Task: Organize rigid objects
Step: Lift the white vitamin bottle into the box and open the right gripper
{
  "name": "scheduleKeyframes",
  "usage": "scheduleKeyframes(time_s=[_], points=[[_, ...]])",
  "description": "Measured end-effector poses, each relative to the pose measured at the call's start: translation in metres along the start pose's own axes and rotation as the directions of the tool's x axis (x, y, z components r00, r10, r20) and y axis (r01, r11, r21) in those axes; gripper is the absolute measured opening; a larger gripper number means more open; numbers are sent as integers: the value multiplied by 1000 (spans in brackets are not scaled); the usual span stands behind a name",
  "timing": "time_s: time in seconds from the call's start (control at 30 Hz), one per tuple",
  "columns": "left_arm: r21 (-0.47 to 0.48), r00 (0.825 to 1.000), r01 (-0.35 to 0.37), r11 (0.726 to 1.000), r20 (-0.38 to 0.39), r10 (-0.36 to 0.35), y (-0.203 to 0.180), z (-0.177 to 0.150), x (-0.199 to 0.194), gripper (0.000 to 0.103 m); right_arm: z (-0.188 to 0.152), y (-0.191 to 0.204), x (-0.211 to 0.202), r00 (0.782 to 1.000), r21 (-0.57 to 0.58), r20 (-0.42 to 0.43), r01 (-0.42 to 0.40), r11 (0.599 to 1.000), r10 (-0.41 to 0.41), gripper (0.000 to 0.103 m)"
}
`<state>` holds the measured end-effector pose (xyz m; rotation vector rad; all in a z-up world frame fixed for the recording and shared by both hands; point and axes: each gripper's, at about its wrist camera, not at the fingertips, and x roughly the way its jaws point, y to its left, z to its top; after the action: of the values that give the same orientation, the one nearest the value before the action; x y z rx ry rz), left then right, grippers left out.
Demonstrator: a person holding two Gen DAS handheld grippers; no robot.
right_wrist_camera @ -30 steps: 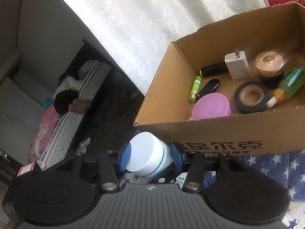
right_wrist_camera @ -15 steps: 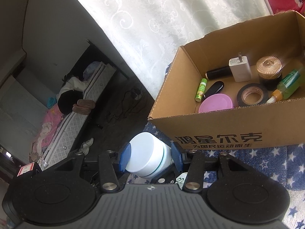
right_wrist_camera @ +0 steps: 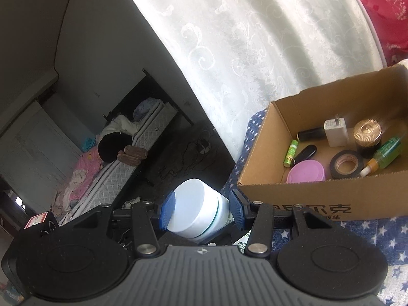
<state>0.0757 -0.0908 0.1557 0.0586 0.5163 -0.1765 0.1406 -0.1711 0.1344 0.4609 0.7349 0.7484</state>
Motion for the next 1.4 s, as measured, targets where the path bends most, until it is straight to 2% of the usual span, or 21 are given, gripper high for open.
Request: scheduleKeyframes(time_s=[0.2, 0.37, 0.5, 0.63, 0.9, 1.03, 1.17, 1.4], points=[[58, 996, 77, 995, 43, -79, -23, 43, 8, 53, 35, 0, -36, 995, -44, 92, 33, 998, -29, 50], [81, 985, 166, 983, 25, -169, -53, 72, 40, 53, 62, -25, -59, 985, -40, 143, 102, 994, -95, 50], [73, 966, 258, 963, -42, -255, -80, 84, 85, 53, 77, -61, -67, 972, -14, 157, 178, 984, -173, 50], [53, 943, 316, 947, -128, -307, -101, 82, 129, 53, 83, -107, -62, 963, 38, 137, 229, 973, -232, 50], [52, 923, 325, 944, -235, -305, -126, 71, 188, 53, 77, -165, -49, 951, 79, 111, 280, 957, -288, 50], [60, 915, 326, 943, -270, -299, -134, 66, 196, 53, 75, -180, -43, 945, 68, 101, 306, 950, -312, 50], [89, 915, 314, 945, -292, -277, -143, 58, 202, 53, 71, -189, -39, 940, 62, 91, 323, 944, -328, 50], [71, 912, 307, 949, -308, -272, -134, 53, 205, 54, 65, -199, -41, 938, 74, 84, 332, 940, -337, 50]])
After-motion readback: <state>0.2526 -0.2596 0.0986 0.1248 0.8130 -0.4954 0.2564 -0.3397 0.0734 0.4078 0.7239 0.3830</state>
